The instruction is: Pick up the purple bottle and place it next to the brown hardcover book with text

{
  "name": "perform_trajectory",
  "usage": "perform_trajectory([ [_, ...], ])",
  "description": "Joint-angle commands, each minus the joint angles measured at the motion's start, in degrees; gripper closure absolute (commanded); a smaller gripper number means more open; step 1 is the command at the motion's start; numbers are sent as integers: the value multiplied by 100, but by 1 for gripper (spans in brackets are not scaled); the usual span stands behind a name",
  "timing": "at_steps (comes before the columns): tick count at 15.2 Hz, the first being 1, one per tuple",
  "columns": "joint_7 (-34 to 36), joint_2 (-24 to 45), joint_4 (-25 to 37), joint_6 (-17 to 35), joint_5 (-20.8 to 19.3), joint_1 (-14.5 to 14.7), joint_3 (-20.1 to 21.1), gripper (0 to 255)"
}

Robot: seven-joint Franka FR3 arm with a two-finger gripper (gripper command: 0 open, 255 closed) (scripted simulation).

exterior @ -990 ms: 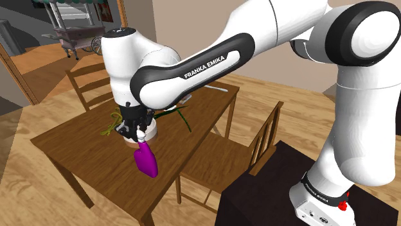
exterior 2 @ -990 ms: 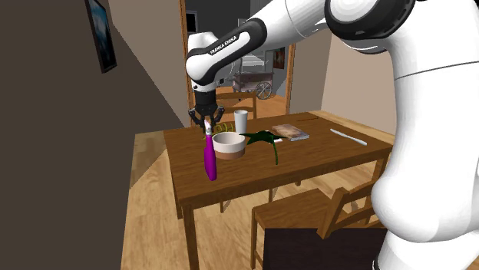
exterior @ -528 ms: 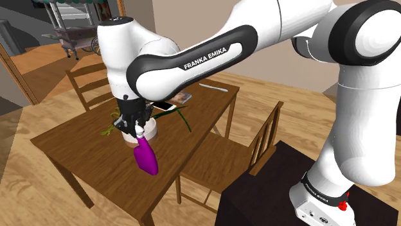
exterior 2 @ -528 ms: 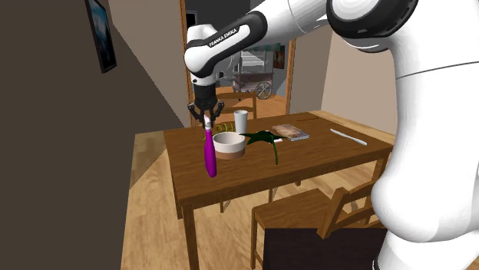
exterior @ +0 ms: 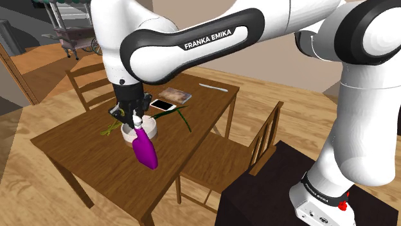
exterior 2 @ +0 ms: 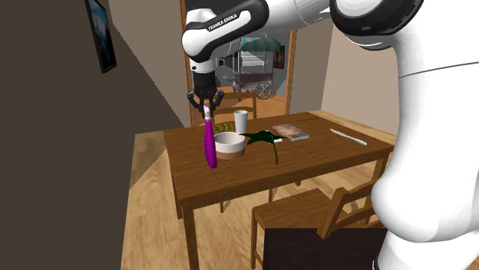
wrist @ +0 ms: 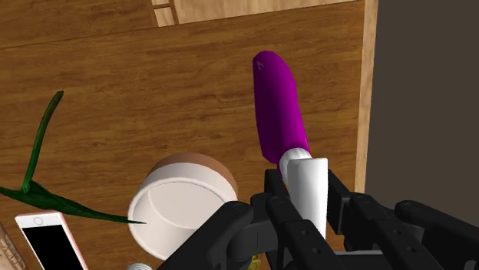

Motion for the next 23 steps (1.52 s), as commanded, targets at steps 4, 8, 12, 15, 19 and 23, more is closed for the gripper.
perform_trajectory([
  [4, -63, -42, 346, -378, 49, 24, 24, 255],
  [8, -467, -197, 203, -316, 187, -290, -63, 255],
  [12, -993, -319, 57, -208, 333, -676, -200, 255],
  [15, -1382, -348, 28, -158, 418, -940, -312, 255],
  [19, -1887, -306, 98, -131, 501, -1265, -467, 255],
  [23, -2372, -172, 294, -153, 553, -1560, -622, 255],
])
